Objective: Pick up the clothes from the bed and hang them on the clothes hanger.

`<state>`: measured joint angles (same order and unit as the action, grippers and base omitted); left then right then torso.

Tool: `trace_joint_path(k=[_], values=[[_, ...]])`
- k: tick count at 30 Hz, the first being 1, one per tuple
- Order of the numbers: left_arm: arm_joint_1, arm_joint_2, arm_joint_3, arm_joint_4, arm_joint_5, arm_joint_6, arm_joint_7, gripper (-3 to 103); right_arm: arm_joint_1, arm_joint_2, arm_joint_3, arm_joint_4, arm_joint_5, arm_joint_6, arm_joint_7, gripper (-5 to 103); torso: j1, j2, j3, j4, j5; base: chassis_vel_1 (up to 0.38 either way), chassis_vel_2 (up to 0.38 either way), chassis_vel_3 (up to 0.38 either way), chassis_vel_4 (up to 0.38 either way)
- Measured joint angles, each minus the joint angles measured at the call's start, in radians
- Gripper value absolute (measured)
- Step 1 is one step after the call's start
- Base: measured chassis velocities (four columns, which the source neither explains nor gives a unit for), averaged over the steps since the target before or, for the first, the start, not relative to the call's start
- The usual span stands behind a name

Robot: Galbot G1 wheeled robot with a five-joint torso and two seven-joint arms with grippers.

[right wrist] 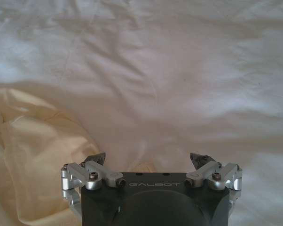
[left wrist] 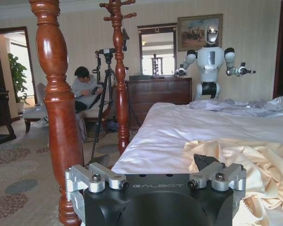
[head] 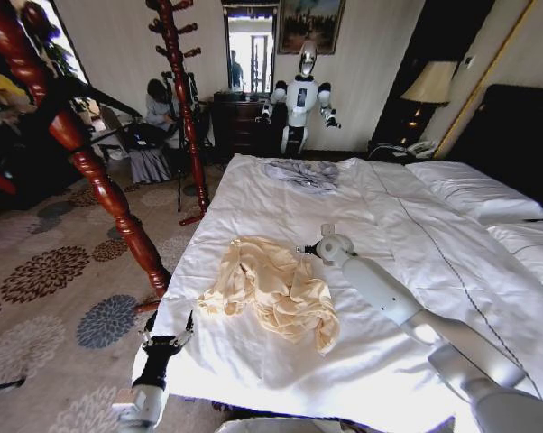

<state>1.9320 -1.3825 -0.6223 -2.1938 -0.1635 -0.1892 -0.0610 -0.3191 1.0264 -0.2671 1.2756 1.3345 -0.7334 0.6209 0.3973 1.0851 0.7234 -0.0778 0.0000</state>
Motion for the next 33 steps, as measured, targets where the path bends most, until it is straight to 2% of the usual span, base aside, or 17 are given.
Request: trace_joint_path(k=[1,2,4,6,7,8,11,13,15,16,19,22,24,25,28,31,33], values=[[0.003,0.0,-0.001,-0.002,-0.019,0.001,0.001,100,0.0,0.002,-0.009,-0.003,0.0,-0.002,0.004,92,0.0,0.0,0.0,-0.0001,0.0,0.0,0.0,0.0,0.0],[0.004,0.0,-0.002,-0.005,-0.03,0.002,0.003,100,0.0,0.004,-0.013,-0.008,-0.002,-0.002,0.005,87,0.0,0.0,0.0,-0.0002,0.0,0.0,0.0,0.0,0.0],[0.004,0.0,-0.003,-0.005,-0.035,0.003,0.004,100,0.0,0.007,-0.016,-0.013,-0.004,-0.003,0.005,87,0.0,0.0,0.0,-0.0002,0.0001,0.0,0.0,0.0,0.0],[0.004,0.0,-0.011,0.001,-0.034,0.002,0.005,100,0.001,0.018,-0.019,-0.032,-0.015,-0.001,0.004,83,0.0,0.0,0.0,-0.0002,0.0001,0.0,0.0,0.0,0.0],[0.004,-0.001,-0.014,0.004,-0.032,0.0,0.005,100,0.002,0.022,-0.019,-0.037,-0.018,0.0,0.003,88,0.0,0.0,0.0,-0.0002,0.0,0.0,0.0,0.0,0.0],[0.004,-0.001,-0.014,0.004,-0.032,0.0,0.005,100,0.002,0.022,-0.019,-0.037,-0.018,0.0,0.003,88,0.0,0.0,0.0,-0.0002,0.0,0.0,0.0,0.0,0.0],[0.006,-0.004,-0.025,0.013,-0.037,-0.004,0.01,100,0.012,0.031,-0.029,-0.061,-0.034,0.006,-0.004,80,0.0,0.0,0.0,0.0,-0.0001,0.0,0.0,0.0,0.0],[0.007,-0.005,-0.027,0.013,-0.04,-0.004,0.011,100,0.015,0.033,-0.032,-0.068,-0.039,0.009,-0.007,80,0.0,0.0,0.0,-0.0001,0.0,0.0,0.0,0.0,0.0],[0.007,-0.006,-0.031,0.014,-0.045,-0.006,0.013,100,0.024,0.035,-0.04,-0.088,-0.042,0.011,-0.011,69,0.0,0.0,0.0,-0.0001,0.0001,0.0,0.0,0.0,0.0],[0.007,-0.006,-0.031,0.014,-0.045,-0.006,0.013,100,0.024,0.035,-0.04,-0.088,-0.042,0.011,-0.011,69,0.0,0.0,0.0,-0.0001,0.0001,0.0,0.0,0.0,0.0],[0.007,-0.012,-0.038,0.014,-0.046,-0.009,0.015,100,0.032,0.029,-0.051,-0.087,-0.011,0.002,0.002,52,0.0,0.0,0.0,-0.0002,0.0,0.0,0.0,0.0,0.0],[0.006,-0.014,-0.042,0.018,-0.045,-0.011,0.018,100,0.036,0.028,-0.054,-0.084,0.015,-0.001,0.017,47,0.0,0.0,0.0,0.0,0.0,0.0,0.0,0.0,0.0],[0.006,-0.015,-0.049,0.02,-0.043,-0.014,0.019,100,0.038,0.024,-0.059,-0.072,0.036,-0.001,0.029,37,0.0,0.0,0.0,0.0,0.0,0.0,0.0,0.0,0.0],[0.006,-0.015,-0.049,0.02,-0.043,-0.014,0.019,100,0.038,0.024,-0.059,-0.072,0.036,-0.001,0.029,37,0.0,0.0,0.0,0.0,0.0,0.0,0.0,0.0,0.0],[0.008,-0.016,-0.057,0.019,-0.044,-0.017,0.02,100,0.035,0.021,-0.062,-0.06,0.041,-0.002,0.041,20,0.0,0.0,0.0,-0.0002,0.0,0.0,0.0,0.0,0.0],[0.01,-0.017,-0.063,0.019,-0.044,-0.02,0.021,100,0.031,0.023,-0.058,-0.055,0.051,-0.002,0.057,15,0.0,0.0,0.0,-0.0001,0.0002,0.0,0.0,0.0,0.0],[0.011,-0.019,-0.067,0.017,-0.047,-0.021,0.021,100,0.023,0.018,-0.055,-0.038,0.06,-0.002,0.066,4,0.0,0.0,0.0,0.0,0.0,0.0,0.0,0.0,0.0]])
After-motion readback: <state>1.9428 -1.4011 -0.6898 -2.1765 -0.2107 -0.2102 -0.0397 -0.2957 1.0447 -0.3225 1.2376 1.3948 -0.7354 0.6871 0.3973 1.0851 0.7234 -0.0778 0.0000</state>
